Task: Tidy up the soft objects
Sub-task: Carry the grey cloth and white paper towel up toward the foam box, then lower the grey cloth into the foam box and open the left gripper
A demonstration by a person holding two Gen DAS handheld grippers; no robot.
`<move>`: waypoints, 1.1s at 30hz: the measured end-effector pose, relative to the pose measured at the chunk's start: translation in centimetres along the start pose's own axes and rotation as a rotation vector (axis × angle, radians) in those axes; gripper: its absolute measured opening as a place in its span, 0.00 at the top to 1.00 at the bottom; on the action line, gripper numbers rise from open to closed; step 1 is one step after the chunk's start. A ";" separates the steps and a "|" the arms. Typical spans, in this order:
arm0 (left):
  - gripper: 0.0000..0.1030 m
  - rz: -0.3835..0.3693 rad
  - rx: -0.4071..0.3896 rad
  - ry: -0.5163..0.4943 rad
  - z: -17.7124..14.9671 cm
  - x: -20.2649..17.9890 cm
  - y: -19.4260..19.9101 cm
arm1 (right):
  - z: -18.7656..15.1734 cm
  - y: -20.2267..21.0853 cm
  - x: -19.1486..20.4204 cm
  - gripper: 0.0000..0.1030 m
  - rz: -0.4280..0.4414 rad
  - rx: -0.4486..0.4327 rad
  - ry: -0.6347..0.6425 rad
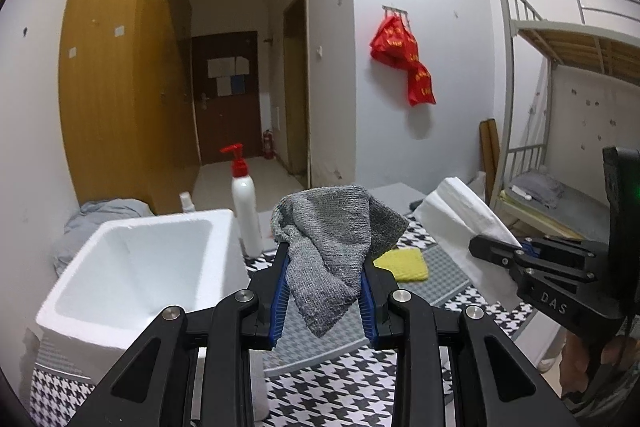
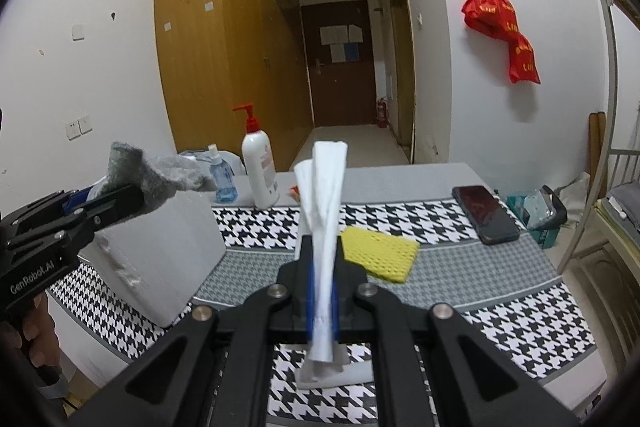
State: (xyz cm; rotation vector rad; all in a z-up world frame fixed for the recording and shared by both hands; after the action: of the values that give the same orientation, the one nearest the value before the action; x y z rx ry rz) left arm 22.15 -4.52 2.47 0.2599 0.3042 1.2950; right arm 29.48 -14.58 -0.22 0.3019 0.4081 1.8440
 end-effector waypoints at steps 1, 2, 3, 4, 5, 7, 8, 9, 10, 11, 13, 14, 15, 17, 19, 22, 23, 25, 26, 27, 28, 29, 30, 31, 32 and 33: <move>0.69 0.006 -0.006 -0.001 0.2 0.2 0.1 | 0.2 0.1 0.3 0.91 0.005 -0.007 0.002; 0.69 0.012 -0.012 -0.001 0.4 0.4 0.3 | 0.4 0.2 0.5 0.91 0.009 -0.011 0.003; 0.69 0.018 -0.017 0.001 0.4 0.5 0.6 | 0.6 0.2 0.8 0.91 0.013 -0.016 0.005; 0.69 0.022 -0.022 0.003 0.6 0.8 0.9 | 0.8 0.3 1.1 0.91 0.018 -0.021 0.007; 0.69 0.024 -0.026 0.002 0.7 0.9 1.1 | 1.0 0.5 1.4 0.91 0.024 -0.028 0.005; 0.69 0.032 -0.041 -0.001 1.1 1.1 1.7 | 1.4 0.8 1.8 0.91 0.039 -0.039 -0.006; 0.69 0.037 -0.048 -0.003 1.3 1.3 2.0 | 1.6 1.0 2.2 0.91 0.049 -0.049 -0.002; 0.69 0.045 -0.056 -0.006 1.5 1.5 2.3 | 1.8 1.3 2.6 0.91 0.052 -0.057 0.003; 0.69 0.052 -0.062 -0.005 1.8 1.8 2.5 | 1.9 1.4 2.8 0.91 0.053 -0.065 0.006; 0.69 0.060 -0.068 -0.001 1.9 2.1 2.8 | 2.1 1.5 3.1 0.91 0.059 -0.068 0.009; 0.69 0.075 -0.082 0.001 2.2 2.7 3.4 | 2.4 1.5 3.6 0.91 0.066 -0.070 0.013; 0.69 0.083 -0.085 0.001 2.3 3.0 3.6 | 2.5 1.5 3.9 0.91 0.066 -0.070 0.016; 0.69 0.090 -0.088 0.002 2.3 3.3 3.8 | 2.6 1.4 4.2 0.91 0.067 -0.071 0.023; 0.69 0.104 -0.095 0.006 2.4 4.0 4.3 | 2.7 1.4 4.6 0.91 0.071 -0.075 0.027; 0.69 0.117 -0.101 0.011 2.4 4.7 4.7 | 3.0 1.5 5.1 0.91 0.078 -0.080 0.030; 0.69 0.132 -0.106 0.017 2.4 5.4 5.1 | 3.3 1.5 5.7 0.91 0.086 -0.089 0.035; 0.69 0.135 -0.108 0.018 2.4 5.7 5.2 | 3.4 1.4 6.1 0.91 0.092 -0.091 0.037; 0.69 0.139 -0.110 0.023 2.4 6.4 5.5 | 3.5 1.3 6.9 0.91 0.102 -0.090 0.044; 0.69 0.140 -0.110 0.024 2.4 6.5 5.6 | 3.5 1.3 7.2 0.91 0.105 -0.090 0.047; 0.69 0.142 -0.110 0.022 2.4 6.8 5.7 | 3.5 1.2 7.5 0.91 0.108 -0.091 0.049; 0.69 0.145 -0.112 0.021 2.4 7.0 5.8 | 3.5 1.2 7.9 0.91 0.112 -0.091 0.051; 0.69 0.146 -0.114 0.022 2.4 7.2 5.9 | 3.6 1.2 8.3 0.91 0.117 -0.092 0.053; 0.69 0.147 -0.115 0.024 2.4 7.5 6.0 | 3.6 1.1 8.6 0.91 0.121 -0.092 0.054; 0.69 0.148 -0.115 0.026 2.3 7.7 6.1 | 3.7 1.1 9.0 0.91 0.125 -0.092 0.057; 0.69 0.149 -0.115 0.030 2.2 8.0 6.3 | 3.7 1.1 9.3 0.91 0.129 -0.092 0.059; 0.69 0.148 -0.115 0.032 2.1 8.3 6.4 | 3.7 1.1 9.7 0.91 0.132 -0.092 0.061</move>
State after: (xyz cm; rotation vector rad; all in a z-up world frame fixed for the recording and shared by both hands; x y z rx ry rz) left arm 19.18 5.04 6.13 0.1667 0.2402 1.4586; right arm 27.06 -5.17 3.64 0.2140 0.3508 1.9990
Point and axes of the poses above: each gripper's, at about its wrist camera, not at the fingertips, and y roughly against the way its jaws point, x to its left, z to its top, the point moved 10 cm from there along -y, roughly the way its jaws point, and after that the axes turned 14 degrees about -z, right-handed, at the moved point
